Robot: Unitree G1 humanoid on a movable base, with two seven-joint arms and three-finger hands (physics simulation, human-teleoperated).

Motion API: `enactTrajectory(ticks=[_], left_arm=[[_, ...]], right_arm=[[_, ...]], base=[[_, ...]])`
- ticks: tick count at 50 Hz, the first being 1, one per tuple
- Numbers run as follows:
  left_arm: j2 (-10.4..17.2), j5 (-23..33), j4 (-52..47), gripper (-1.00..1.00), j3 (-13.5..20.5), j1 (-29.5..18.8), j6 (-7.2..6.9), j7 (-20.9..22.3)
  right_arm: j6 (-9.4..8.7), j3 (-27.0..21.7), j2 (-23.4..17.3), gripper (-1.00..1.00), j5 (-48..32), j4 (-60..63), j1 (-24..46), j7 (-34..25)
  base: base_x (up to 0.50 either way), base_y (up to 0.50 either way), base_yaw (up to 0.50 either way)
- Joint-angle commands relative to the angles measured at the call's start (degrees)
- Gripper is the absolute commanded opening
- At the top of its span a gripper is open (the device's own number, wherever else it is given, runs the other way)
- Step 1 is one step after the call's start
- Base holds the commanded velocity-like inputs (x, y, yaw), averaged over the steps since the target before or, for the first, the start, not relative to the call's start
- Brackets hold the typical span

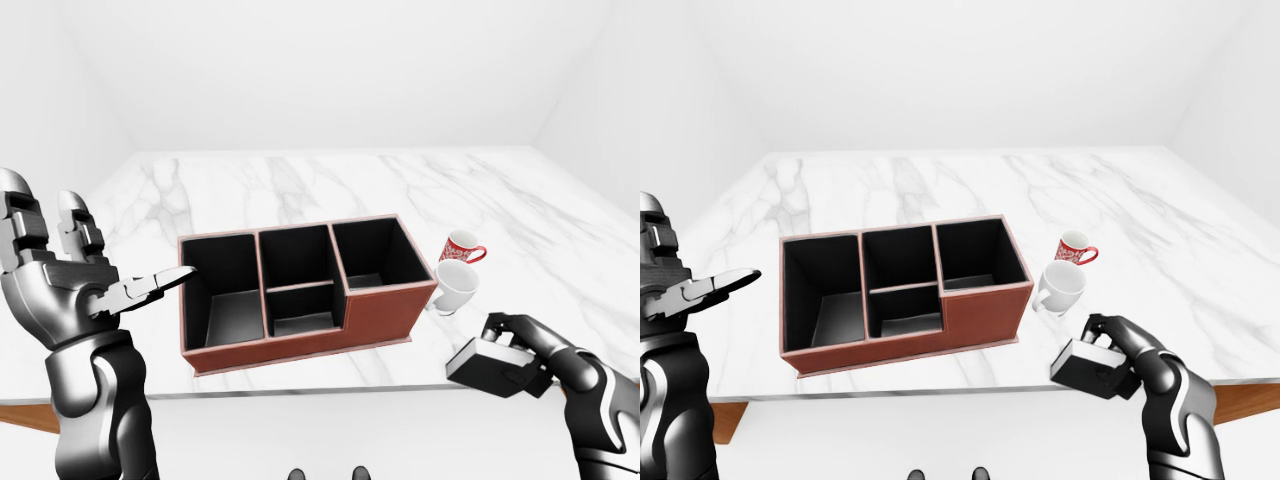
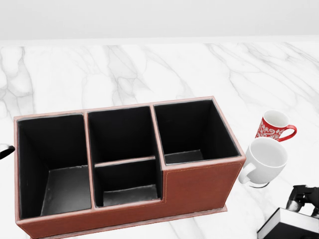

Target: Pick up the book and place it in the right compartment of the caddy.

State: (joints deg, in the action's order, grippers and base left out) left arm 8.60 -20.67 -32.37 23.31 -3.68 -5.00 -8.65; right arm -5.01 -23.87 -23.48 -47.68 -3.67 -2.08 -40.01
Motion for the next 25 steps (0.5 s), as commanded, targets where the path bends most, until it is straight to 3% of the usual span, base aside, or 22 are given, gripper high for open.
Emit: enactTrajectory(ticks=[1,10,19,24,25], left_arm=[[0.0,0.1,0.1,1.0,-0.1,-0.1,0.0,-0.1],[0.3,-0.3,0.1,1.0,0.3,-0.2,0.0,0.0],[0.1,-0.1,0.2,1.0,0.0,-0.1,0.0,-0.1],[0.1,-0.1,0.2,1.0,0.0,-0.1,0.0,0.0],[0.0,0.0,0.2,1.0,-0.1,0.0,0.0,0.0]], right_arm=[[0.01,-1.8,0.9,-1.0,-0.7,8.1,-0.2,0.0],[0.01,-3.2,-0.3,-1.0,-2.6,14.0,2.4,0.0],[0.01,-4.8,-3.9,-1.0,-4.6,23.2,7.3,0.0],[0.01,-4.7,-8.2,-1.0,-5.7,24.9,12.9,0.0],[0.01,-3.8,-11.1,-1.0,-5.8,25.5,16.0,0.0]], base=[[0.0,0.0,0.0],[0.0,0.0,0.0],[0.0,0.0,0.0],[0.0,0.0,0.0],[0.0,0.0,0.0]])
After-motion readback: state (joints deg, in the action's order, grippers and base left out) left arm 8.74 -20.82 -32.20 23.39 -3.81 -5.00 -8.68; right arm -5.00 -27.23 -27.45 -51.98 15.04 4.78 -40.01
